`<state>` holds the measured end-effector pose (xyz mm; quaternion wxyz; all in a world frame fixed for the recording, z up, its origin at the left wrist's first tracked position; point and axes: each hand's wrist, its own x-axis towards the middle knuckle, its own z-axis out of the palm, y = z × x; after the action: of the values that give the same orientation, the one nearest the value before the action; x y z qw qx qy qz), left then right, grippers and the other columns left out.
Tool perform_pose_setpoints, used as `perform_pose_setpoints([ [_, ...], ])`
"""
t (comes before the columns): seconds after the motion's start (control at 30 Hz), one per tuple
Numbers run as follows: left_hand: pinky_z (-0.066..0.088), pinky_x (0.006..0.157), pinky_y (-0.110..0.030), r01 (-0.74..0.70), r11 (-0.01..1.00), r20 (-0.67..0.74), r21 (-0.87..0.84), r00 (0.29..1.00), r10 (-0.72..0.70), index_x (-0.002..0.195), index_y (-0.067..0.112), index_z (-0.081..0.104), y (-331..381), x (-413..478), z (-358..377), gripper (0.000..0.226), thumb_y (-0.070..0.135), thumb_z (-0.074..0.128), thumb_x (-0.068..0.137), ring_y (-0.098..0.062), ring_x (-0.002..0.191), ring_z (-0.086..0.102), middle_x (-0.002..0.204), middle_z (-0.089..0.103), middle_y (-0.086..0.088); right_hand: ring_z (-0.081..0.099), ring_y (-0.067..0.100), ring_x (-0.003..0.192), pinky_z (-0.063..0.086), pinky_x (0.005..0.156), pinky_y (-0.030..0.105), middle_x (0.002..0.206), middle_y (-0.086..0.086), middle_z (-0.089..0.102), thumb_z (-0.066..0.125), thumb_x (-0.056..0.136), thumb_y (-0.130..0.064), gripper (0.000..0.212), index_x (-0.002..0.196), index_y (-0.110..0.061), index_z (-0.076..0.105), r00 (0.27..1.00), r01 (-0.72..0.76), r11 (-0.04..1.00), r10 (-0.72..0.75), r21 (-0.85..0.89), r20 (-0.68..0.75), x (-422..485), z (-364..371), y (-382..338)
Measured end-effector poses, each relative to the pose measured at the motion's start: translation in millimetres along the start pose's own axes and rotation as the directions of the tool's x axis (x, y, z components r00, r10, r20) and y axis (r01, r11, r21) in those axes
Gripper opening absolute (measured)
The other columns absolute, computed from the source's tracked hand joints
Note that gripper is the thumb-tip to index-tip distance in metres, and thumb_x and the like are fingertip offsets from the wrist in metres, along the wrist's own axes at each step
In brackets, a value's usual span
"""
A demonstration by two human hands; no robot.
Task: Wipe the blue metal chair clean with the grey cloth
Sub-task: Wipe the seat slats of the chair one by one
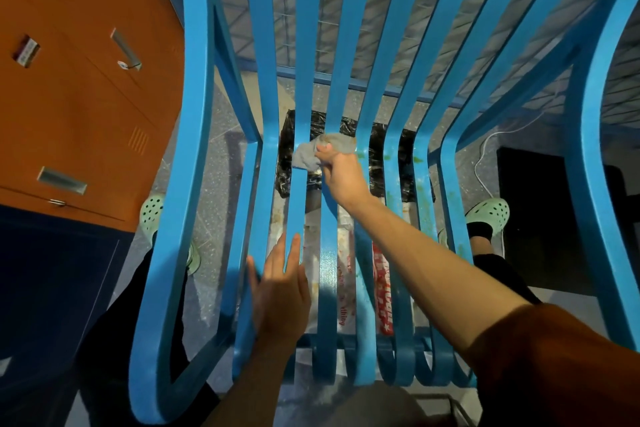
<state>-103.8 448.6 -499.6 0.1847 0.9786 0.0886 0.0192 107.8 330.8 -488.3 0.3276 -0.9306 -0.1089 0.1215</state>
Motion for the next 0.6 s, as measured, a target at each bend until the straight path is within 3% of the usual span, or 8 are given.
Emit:
perform_pose_setpoints([
  [0.1, 0.025, 0.117, -0.059, 0.021, 1.000, 0.088, -0.006, 0.996, -0.020, 0.149, 0.021, 0.042, 2, -1, -3, 0.051, 0.038, 0.026, 0.103, -0.021, 0.129, 0.056, 0.146, 0.052, -0.009, 0.045, 0.023, 0.135, 0.026, 0.119, 0.033, 0.141, 0.010, 0.054, 0.050, 0.095, 0.003, 0.038, 0.130, -0.007, 0.062, 0.999, -0.040, 0.998, 0.041, 0.053, -0.019, -14, 12, 3],
  [0.17, 0.027, 0.116, -0.059, 0.010, 1.000, 0.056, 0.013, 0.998, -0.011, 0.150, 0.022, 0.041, 0, -1, 0, 0.051, 0.037, 0.029, 0.102, -0.021, 0.130, 0.056, 0.146, 0.052, -0.008, 0.040, 0.020, 0.139, 0.022, 0.119, 0.030, 0.145, 0.007, 0.050, 0.054, 0.093, 0.004, 0.042, 0.133, -0.009, 0.059, 1.000, -0.010, 0.999, 0.011, 0.041, -0.022, -14, 13, 10],
  [0.3, 0.032, 0.112, -0.062, -0.014, 1.000, 0.030, 0.003, 0.999, 0.014, 0.148, 0.021, 0.043, -2, -2, 3, 0.052, 0.035, 0.032, 0.100, -0.022, 0.127, 0.058, 0.143, 0.055, -0.009, 0.045, 0.021, 0.135, 0.031, 0.117, 0.037, 0.142, 0.005, 0.052, 0.053, 0.094, 0.003, 0.042, 0.133, -0.012, 0.059, 0.999, -0.009, 1.000, 0.010, 0.020, -0.032, 7, 7, 15],
  [0.43, 0.034, 0.110, -0.062, -0.001, 1.000, 0.038, -0.019, 0.999, 0.002, 0.147, 0.021, 0.045, 1, -1, 0, 0.052, 0.036, 0.033, 0.098, -0.023, 0.127, 0.058, 0.143, 0.055, -0.008, 0.037, 0.022, 0.140, 0.022, 0.119, 0.033, 0.147, 0.007, 0.046, 0.048, 0.093, 0.007, 0.047, 0.136, -0.010, 0.057, 0.999, -0.034, 0.999, 0.034, 0.011, -0.009, 8, 15, 14],
  [0.6, 0.036, 0.110, -0.060, 0.002, 0.999, 0.062, 0.037, 0.998, -0.004, 0.147, 0.021, 0.046, 1, 0, -5, 0.055, 0.037, 0.028, 0.098, -0.023, 0.126, 0.058, 0.145, 0.054, -0.007, 0.046, 0.023, 0.135, 0.031, 0.114, 0.028, 0.143, 0.009, 0.053, 0.046, 0.098, -0.001, 0.040, 0.135, -0.010, 0.056, 0.996, -0.087, 0.989, 0.086, 0.123, 0.012, -49, 15, -4],
])
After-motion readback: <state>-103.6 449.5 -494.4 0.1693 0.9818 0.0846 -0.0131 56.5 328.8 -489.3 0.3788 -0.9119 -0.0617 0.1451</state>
